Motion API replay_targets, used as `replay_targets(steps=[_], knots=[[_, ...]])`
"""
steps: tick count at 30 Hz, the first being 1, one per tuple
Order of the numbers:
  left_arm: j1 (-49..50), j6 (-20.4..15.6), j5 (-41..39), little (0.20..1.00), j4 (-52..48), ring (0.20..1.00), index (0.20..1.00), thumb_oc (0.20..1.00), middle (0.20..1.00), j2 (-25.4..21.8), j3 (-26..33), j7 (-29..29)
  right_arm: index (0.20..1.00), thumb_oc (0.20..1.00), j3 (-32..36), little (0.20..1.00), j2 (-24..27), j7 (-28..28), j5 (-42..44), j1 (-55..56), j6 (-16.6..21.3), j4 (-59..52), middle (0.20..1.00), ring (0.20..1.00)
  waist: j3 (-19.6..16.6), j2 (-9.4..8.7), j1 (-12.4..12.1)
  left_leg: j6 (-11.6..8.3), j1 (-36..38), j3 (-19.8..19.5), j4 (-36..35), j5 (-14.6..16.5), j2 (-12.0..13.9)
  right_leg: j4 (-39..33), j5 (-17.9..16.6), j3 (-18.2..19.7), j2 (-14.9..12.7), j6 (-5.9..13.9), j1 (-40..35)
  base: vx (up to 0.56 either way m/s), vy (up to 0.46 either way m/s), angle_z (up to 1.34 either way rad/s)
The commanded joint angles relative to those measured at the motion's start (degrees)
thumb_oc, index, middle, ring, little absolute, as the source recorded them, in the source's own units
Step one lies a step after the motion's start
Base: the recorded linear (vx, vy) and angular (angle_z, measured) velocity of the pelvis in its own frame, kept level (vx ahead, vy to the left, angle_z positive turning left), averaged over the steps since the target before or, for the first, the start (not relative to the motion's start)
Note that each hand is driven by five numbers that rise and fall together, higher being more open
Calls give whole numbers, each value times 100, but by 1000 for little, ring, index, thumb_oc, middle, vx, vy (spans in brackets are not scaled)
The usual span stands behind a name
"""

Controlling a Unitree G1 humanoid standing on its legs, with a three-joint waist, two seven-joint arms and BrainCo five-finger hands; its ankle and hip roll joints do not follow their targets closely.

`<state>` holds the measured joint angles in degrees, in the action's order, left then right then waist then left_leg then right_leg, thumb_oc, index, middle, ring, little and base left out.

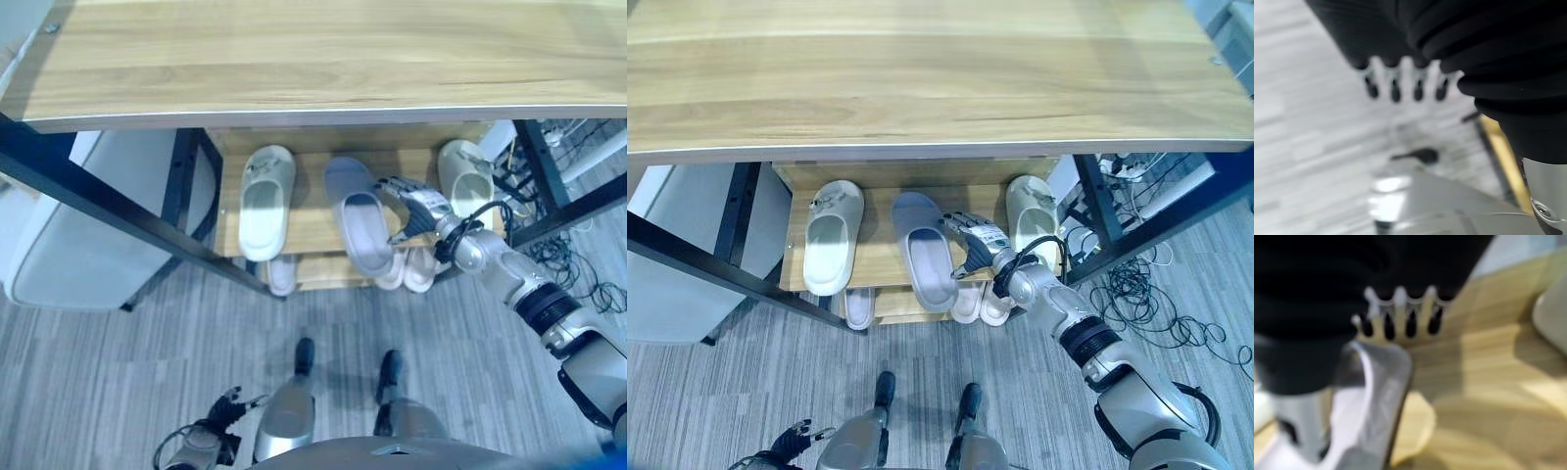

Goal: Arrange the slippers neatly on the shoe rack.

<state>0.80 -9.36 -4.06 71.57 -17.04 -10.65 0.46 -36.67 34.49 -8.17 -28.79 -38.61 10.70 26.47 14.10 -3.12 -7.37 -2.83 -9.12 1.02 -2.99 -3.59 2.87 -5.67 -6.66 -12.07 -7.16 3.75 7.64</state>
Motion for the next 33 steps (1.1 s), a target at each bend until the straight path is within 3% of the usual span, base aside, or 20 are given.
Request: replay_targets(steps=[1, 8, 10, 17, 25, 26, 28, 29, 33], knots=[[-463, -75, -205, 1000, 493, 1000, 1000, 1000, 1000, 49, -487, 115, 1000, 1000, 381, 1000, 196, -376, 319, -559, -11, -63, 1000, 1000, 33, 263, -99, -235, -228, -242, -201, -169, 243, 67, 813, -11, 26, 362, -607, 31, 31, 3], [-544, -129, -217, 1000, 366, 1000, 1000, 1000, 1000, 11, -616, 218, 1000, 1000, 736, 1000, -99, -648, 911, -561, -32, 348, 1000, 1000, 113, 209, -200, -236, -400, -340, -200, -195, 181, 74, 821, -122, 2, 367, -546, 45, 14, 10], [-573, -157, -229, 1000, 334, 1000, 1000, 1000, 1000, 7, -712, 271, 1000, 1000, 1006, 1000, -355, -828, 1524, -610, 27, 653, 1000, 1000, 150, 204, -245, -235, -454, -356, -182, -198, 148, 82, 813, -155, -10, 372, -533, 24, 6, 11], [-629, -185, -289, 1000, 211, 1000, 1000, 1000, 1000, -29, -756, 373, 1000, 1000, 1482, 1000, -544, -1039, 2377, -614, 213, 669, 1000, 1000, 212, 200, -318, -242, -516, -409, -154, -192, 129, 98, 835, -223, -28, 374, -513, 13, 3, 6], [-553, -199, -260, 1000, 284, 1000, 1000, 1000, 1000, -64, -784, 430, 1000, 1000, 1215, 1000, -554, -1056, 2294, -995, 105, 1488, 1000, 1000, 221, 177, -399, -251, -500, -385, -134, -187, 124, 95, 840, -210, -26, 375, -536, 5, -2, 0], [-549, -189, -242, 1000, 297, 1000, 1000, 1000, 1000, -71, -795, 430, 730, 730, 1127, 730, -562, -1009, 2279, -1056, 73, 1659, 730, 730, 220, 185, -403, -253, -496, -383, -134, -187, 124, 93, 838, -206, -23, 377, -536, 0, 0, 0], [-547, -185, -241, 1000, 312, 1000, 1000, 1000, 1000, -79, -803, 429, 329, 329, 1060, 329, -579, -973, 2314, -1122, 72, 1774, 329, 329, 224, 190, -405, -254, -493, -381, -129, -188, 126, 93, 834, -201, -25, 376, -536, 0, 0, 0], [-539, -176, -231, 1000, 351, 1000, 1000, 1000, 1000, -93, -818, 417, 200, 200, 928, 200, -614, -882, 2359, -1193, 37, 1991, 200, 200, 220, 200, -417, -255, -481, -379, -128, -185, 128, 85, 836, -189, -23, 374, -546, 0, 0, 0], [-547, -150, -250, 1000, 366, 1000, 1000, 1000, 1000, -92, -816, 418, 200, 200, 758, 200, -636, -805, 2276, -1233, -30, 2073, 200, 200, 219, 203, -433, -260, -484, -372, -127, -191, 132, 68, 833, -182, -18, 375, -538, 0, 0, 0]])
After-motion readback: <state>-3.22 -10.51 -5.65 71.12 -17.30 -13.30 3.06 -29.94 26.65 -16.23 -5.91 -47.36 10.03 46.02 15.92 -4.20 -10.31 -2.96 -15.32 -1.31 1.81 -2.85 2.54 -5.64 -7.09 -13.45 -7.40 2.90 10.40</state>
